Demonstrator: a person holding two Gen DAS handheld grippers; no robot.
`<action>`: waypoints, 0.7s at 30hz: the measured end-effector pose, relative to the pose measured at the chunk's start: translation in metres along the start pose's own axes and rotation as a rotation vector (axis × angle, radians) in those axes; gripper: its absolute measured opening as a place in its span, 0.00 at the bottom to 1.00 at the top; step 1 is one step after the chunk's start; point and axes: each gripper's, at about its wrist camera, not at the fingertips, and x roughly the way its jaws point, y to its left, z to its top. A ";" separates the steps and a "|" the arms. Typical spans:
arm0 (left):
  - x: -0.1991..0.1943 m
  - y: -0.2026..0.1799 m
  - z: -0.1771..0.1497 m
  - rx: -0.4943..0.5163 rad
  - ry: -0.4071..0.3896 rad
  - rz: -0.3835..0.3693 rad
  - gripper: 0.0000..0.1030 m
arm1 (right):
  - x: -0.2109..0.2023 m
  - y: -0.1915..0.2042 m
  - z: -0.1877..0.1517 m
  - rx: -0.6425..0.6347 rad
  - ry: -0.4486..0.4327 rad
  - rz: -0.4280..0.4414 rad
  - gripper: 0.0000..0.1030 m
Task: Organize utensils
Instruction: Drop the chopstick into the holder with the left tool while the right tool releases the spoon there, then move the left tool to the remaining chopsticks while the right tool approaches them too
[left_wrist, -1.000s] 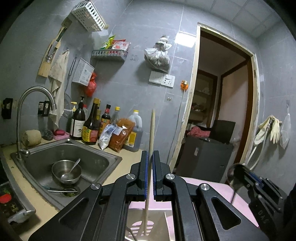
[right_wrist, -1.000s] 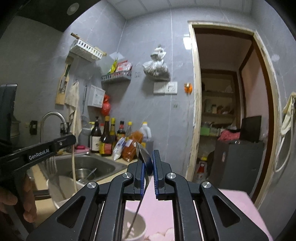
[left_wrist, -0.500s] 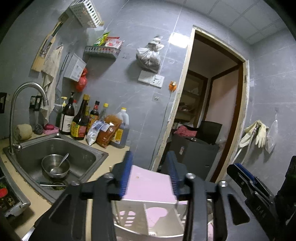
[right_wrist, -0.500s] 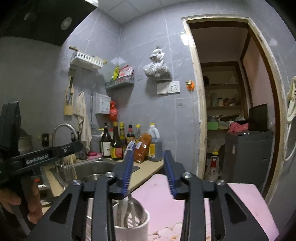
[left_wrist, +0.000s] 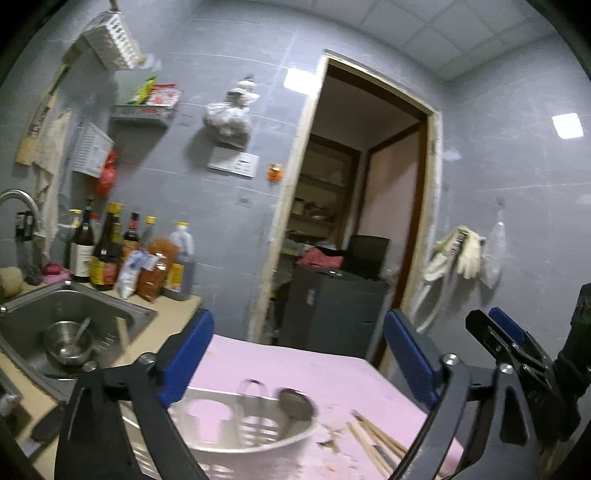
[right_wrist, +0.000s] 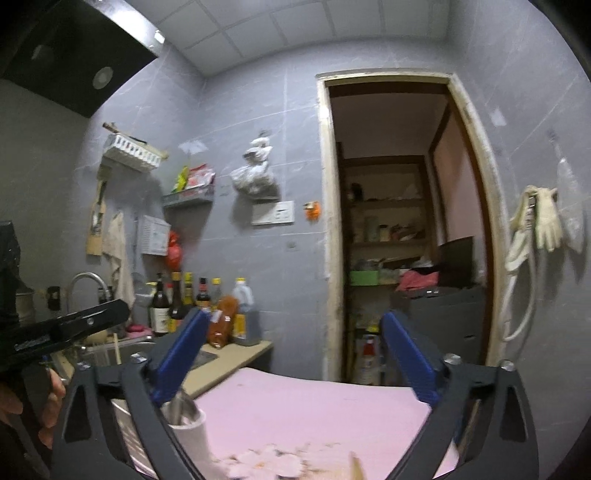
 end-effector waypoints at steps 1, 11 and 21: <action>0.001 -0.008 -0.002 0.008 0.007 -0.018 0.92 | -0.006 -0.005 0.001 -0.006 0.000 -0.014 1.00; 0.021 -0.069 -0.039 0.096 0.123 -0.115 0.93 | -0.049 -0.048 -0.005 -0.059 0.044 -0.131 1.00; 0.041 -0.102 -0.084 0.186 0.294 -0.119 0.93 | -0.051 -0.082 -0.036 -0.066 0.203 -0.157 1.00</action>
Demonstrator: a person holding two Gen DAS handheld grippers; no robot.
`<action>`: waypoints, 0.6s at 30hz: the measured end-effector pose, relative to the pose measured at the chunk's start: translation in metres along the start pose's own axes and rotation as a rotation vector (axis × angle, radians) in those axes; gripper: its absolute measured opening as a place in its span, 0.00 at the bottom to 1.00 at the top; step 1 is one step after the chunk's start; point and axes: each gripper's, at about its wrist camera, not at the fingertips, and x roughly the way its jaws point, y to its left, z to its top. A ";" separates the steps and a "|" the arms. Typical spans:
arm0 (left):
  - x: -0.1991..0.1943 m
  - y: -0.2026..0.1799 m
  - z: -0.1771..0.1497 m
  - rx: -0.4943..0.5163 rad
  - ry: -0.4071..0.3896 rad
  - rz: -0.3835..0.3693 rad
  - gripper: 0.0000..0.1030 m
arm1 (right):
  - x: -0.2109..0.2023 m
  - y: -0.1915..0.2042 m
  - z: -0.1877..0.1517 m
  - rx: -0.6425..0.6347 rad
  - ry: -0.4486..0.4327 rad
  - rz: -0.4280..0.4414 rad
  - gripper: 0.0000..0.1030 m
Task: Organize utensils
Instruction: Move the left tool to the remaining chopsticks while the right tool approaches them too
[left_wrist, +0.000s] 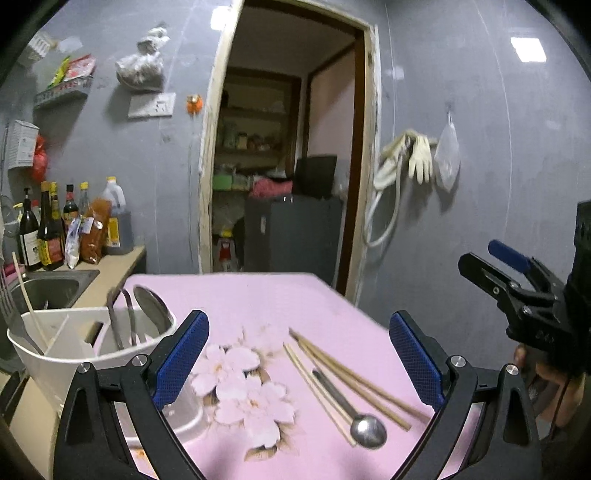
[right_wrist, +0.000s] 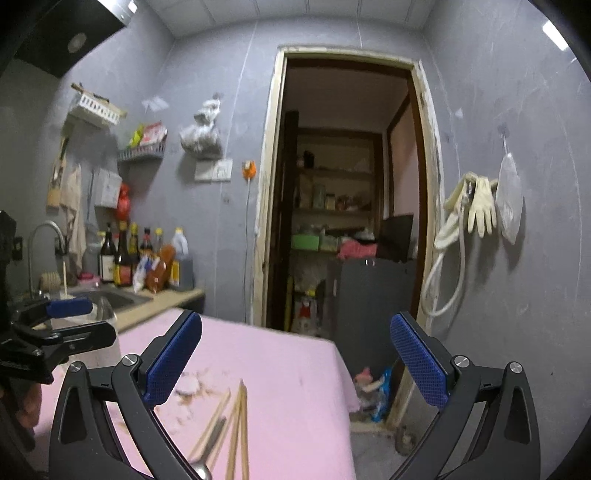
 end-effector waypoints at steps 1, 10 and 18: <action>0.004 -0.002 -0.003 0.006 0.017 0.001 0.93 | 0.002 -0.002 -0.004 0.003 0.020 0.005 1.00; 0.036 -0.004 -0.025 -0.024 0.202 -0.012 0.93 | 0.029 -0.015 -0.032 0.024 0.227 0.053 0.87; 0.061 -0.004 -0.041 -0.032 0.327 -0.026 0.85 | 0.048 -0.014 -0.049 0.026 0.371 0.115 0.72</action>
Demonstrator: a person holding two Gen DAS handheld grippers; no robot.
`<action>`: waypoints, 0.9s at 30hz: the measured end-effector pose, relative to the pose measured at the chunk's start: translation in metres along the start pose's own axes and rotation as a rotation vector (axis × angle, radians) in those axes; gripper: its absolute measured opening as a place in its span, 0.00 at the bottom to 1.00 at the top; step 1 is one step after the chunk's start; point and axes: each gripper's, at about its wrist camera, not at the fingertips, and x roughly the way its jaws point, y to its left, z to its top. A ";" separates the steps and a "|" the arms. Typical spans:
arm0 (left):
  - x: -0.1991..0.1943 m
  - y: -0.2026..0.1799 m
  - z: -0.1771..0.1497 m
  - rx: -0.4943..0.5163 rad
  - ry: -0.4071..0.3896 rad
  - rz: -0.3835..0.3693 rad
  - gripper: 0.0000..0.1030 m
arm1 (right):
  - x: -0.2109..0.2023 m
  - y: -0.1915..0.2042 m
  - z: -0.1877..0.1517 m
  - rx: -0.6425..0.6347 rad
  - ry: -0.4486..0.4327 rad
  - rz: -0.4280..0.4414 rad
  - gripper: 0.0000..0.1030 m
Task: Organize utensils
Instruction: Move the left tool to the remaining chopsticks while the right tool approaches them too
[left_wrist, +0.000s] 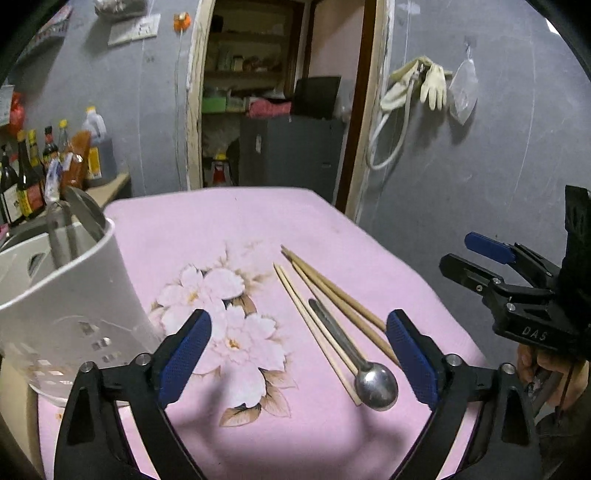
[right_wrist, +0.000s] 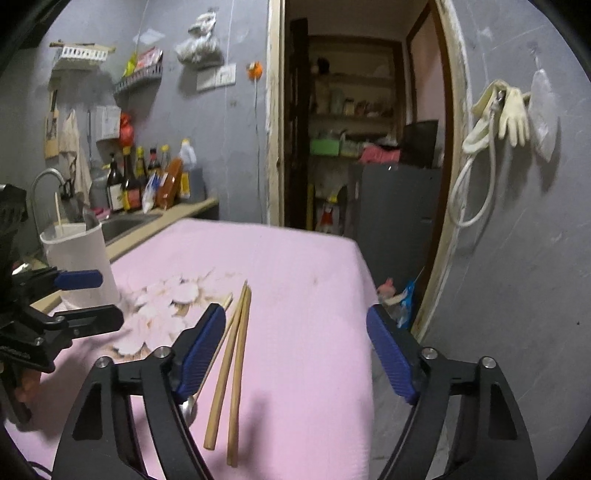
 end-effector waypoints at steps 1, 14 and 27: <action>0.003 0.001 0.001 0.002 0.016 -0.002 0.79 | 0.003 0.000 -0.001 -0.003 0.014 0.007 0.70; 0.064 0.025 0.009 -0.123 0.252 -0.062 0.35 | 0.055 0.021 -0.010 -0.102 0.243 0.095 0.33; 0.100 0.041 0.023 -0.148 0.355 -0.060 0.22 | 0.100 0.027 -0.007 -0.114 0.381 0.145 0.26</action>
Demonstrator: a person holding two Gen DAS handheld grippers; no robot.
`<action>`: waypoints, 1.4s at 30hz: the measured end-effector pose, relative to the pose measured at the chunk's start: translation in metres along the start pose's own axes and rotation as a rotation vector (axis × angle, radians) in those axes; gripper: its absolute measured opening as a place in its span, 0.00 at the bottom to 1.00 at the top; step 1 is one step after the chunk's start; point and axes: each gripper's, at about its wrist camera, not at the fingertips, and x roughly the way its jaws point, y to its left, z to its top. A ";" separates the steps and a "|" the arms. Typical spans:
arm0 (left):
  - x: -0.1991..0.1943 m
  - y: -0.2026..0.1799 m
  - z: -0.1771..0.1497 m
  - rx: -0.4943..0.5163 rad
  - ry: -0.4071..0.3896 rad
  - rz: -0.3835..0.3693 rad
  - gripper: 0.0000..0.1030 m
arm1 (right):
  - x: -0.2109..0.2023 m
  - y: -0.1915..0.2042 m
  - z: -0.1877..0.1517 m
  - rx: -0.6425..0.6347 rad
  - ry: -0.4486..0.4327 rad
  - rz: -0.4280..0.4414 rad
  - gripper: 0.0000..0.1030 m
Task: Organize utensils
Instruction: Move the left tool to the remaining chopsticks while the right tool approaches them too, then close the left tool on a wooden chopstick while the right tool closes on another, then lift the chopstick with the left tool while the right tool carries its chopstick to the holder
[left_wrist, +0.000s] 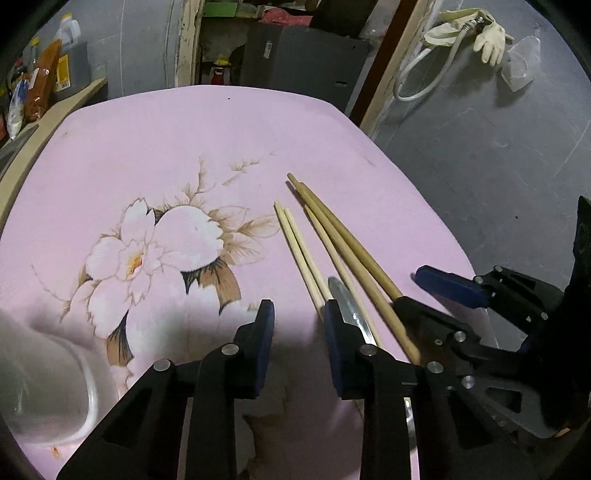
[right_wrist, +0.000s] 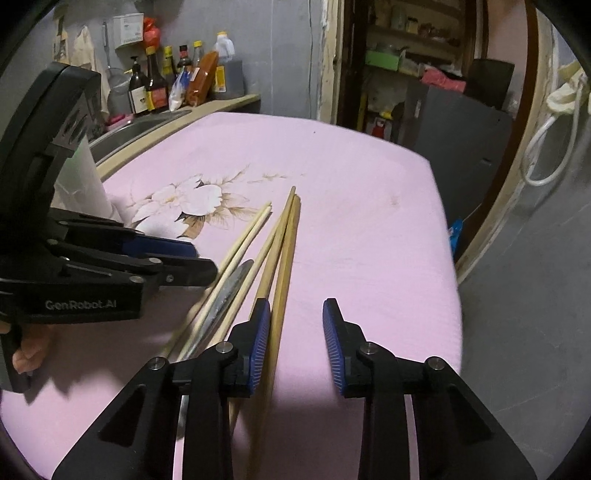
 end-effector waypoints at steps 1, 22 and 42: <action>0.001 0.000 0.002 -0.003 0.003 0.000 0.22 | 0.003 0.000 0.002 -0.004 0.006 -0.002 0.26; 0.014 -0.005 0.031 0.012 0.103 -0.008 0.13 | 0.053 -0.027 0.051 0.099 0.125 0.017 0.18; -0.096 -0.011 -0.007 0.084 -0.289 -0.017 0.02 | -0.063 -0.013 0.028 0.221 -0.301 0.023 0.05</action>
